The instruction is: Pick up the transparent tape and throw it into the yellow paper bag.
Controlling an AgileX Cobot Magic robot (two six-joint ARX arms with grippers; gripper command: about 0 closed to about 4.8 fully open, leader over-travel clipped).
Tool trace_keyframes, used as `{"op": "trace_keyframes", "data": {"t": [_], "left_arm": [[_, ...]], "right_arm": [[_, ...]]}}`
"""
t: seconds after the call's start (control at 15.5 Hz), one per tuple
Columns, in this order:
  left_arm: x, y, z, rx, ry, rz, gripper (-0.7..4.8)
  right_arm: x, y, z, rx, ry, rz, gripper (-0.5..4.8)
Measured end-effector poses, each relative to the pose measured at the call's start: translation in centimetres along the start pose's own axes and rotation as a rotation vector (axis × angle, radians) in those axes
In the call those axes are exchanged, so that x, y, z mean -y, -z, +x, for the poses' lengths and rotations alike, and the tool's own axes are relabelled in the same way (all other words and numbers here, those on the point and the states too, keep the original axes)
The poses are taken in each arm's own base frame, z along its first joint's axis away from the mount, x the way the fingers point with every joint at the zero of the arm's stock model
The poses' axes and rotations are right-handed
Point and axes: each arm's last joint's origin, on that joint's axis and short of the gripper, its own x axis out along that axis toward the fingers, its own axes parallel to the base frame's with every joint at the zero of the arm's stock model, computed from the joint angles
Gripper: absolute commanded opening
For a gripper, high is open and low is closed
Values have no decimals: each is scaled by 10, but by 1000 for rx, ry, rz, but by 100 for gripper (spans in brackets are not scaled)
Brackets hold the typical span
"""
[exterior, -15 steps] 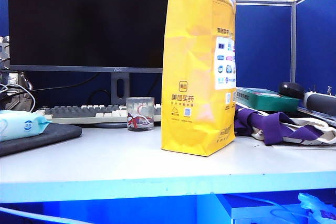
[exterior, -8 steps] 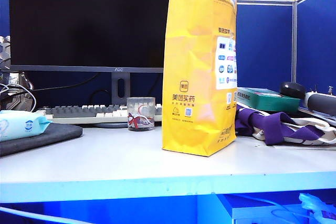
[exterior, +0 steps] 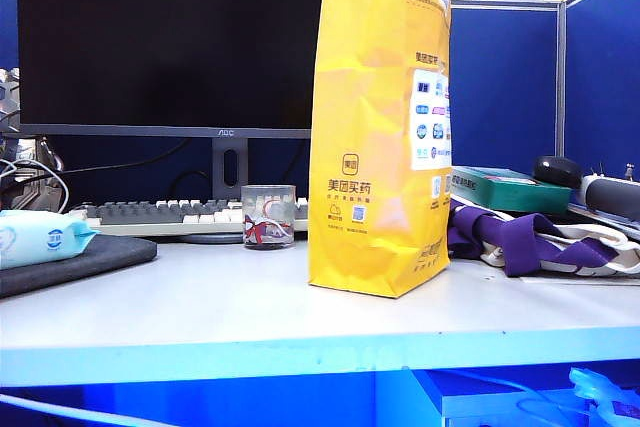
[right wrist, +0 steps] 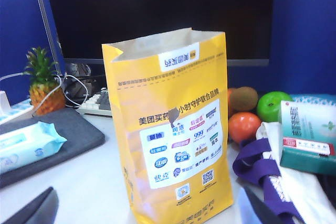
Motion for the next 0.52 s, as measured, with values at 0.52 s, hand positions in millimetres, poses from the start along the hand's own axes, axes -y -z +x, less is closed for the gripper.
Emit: {"op": "trace_keyframes", "data": {"t": [0.52], "left_arm": [[0,4,0,-45,4,1,479]], "right_arm": [[0,1,0,-6,3,7,449]]}}
